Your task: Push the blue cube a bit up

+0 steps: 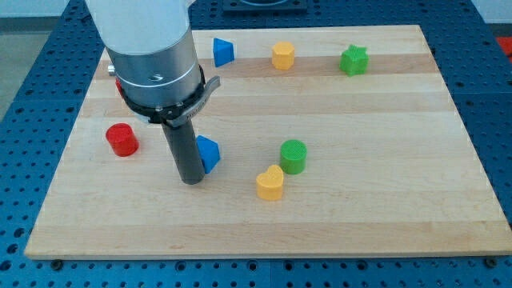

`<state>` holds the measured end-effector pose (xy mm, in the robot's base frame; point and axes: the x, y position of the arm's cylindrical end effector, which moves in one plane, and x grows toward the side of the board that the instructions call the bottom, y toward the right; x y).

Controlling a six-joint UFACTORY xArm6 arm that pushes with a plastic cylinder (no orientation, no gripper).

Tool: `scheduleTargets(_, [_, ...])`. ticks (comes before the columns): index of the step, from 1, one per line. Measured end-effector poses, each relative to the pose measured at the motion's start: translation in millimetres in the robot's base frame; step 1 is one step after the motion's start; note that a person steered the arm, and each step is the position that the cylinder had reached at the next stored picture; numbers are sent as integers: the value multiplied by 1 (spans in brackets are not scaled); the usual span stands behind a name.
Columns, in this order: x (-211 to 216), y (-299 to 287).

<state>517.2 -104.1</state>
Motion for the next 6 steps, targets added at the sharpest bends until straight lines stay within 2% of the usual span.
scheduleTargets(1, [-6,31])
scheduleTargets(3, [-6,34])
scheduleTargets(4, [-6,31])
scheduleTargets(5, [-12,-6])
scheduleTargets(6, [-12,-6])
